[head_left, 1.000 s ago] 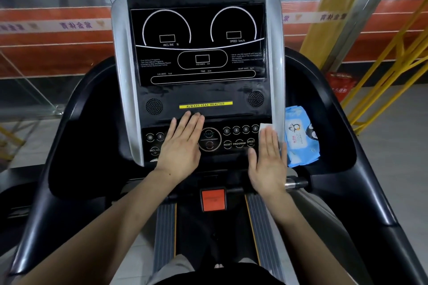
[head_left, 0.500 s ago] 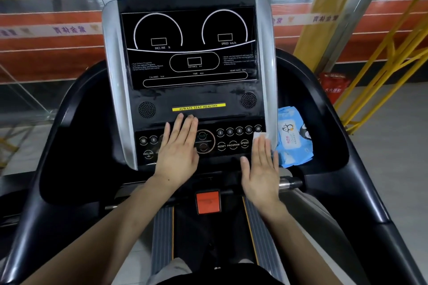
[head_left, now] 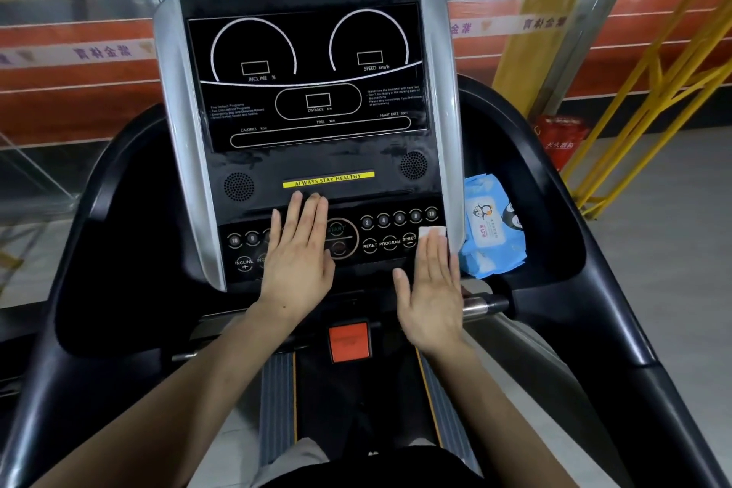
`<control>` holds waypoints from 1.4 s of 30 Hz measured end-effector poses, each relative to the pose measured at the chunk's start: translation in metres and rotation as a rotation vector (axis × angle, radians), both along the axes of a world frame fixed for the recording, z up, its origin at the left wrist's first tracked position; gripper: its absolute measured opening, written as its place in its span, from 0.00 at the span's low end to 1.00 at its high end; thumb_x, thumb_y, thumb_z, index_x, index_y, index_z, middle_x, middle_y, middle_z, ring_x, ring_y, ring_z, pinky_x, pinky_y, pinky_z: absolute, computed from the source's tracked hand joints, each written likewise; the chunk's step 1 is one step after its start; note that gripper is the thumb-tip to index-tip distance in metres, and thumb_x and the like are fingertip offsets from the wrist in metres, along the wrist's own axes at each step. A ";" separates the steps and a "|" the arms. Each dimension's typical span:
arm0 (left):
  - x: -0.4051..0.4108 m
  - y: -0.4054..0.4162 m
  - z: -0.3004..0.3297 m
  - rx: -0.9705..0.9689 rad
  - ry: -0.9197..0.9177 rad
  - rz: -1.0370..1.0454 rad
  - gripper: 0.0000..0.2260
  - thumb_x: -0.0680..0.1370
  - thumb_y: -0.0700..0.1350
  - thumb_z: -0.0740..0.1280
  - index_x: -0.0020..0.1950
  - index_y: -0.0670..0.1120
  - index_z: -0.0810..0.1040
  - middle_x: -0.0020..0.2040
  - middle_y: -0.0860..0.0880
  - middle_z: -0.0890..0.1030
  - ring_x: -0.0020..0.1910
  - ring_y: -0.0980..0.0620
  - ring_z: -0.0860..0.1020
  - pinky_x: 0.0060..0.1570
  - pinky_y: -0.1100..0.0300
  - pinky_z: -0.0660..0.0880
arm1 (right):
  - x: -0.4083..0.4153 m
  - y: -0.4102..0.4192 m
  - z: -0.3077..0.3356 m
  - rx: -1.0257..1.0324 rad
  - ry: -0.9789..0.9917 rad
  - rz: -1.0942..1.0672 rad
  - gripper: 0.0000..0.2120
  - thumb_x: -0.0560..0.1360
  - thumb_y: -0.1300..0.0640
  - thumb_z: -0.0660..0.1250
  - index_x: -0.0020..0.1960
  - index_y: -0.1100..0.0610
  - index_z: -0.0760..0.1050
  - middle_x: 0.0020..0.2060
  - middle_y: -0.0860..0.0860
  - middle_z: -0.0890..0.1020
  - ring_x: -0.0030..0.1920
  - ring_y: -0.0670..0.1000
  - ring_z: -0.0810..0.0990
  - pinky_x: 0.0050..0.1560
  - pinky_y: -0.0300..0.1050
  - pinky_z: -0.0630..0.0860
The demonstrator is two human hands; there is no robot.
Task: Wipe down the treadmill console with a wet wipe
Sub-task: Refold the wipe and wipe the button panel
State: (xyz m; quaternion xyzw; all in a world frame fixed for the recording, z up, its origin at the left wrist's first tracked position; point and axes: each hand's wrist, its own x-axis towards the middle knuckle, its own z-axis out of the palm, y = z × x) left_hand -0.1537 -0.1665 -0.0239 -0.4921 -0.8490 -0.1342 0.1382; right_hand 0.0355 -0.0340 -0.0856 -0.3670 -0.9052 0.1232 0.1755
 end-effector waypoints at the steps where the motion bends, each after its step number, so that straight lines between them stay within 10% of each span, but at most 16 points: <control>1: 0.000 0.000 0.000 -0.003 0.000 0.002 0.37 0.80 0.44 0.64 0.85 0.42 0.49 0.85 0.44 0.56 0.85 0.44 0.45 0.82 0.38 0.48 | -0.009 -0.010 0.002 0.002 -0.008 0.046 0.35 0.87 0.40 0.43 0.86 0.60 0.46 0.86 0.56 0.47 0.86 0.51 0.39 0.86 0.56 0.41; 12: -0.006 -0.004 0.001 -0.041 0.047 -0.015 0.37 0.81 0.44 0.63 0.85 0.42 0.48 0.85 0.45 0.56 0.85 0.44 0.45 0.82 0.38 0.47 | 0.016 0.015 -0.008 0.006 0.055 -0.050 0.34 0.87 0.41 0.44 0.86 0.61 0.49 0.86 0.57 0.51 0.86 0.53 0.44 0.85 0.60 0.48; 19: -0.004 -0.003 0.001 -0.034 0.041 -0.002 0.37 0.80 0.43 0.64 0.85 0.42 0.50 0.85 0.44 0.56 0.85 0.44 0.45 0.82 0.38 0.47 | -0.022 -0.037 0.003 0.064 -0.034 0.348 0.31 0.88 0.41 0.44 0.87 0.54 0.48 0.86 0.49 0.49 0.85 0.44 0.41 0.85 0.57 0.42; 42: -0.007 -0.004 0.001 -0.056 0.040 -0.001 0.38 0.79 0.44 0.64 0.85 0.43 0.49 0.85 0.45 0.55 0.85 0.45 0.45 0.82 0.38 0.47 | -0.032 0.017 0.021 0.021 0.108 0.026 0.34 0.87 0.40 0.42 0.86 0.58 0.50 0.86 0.54 0.52 0.86 0.51 0.45 0.86 0.58 0.44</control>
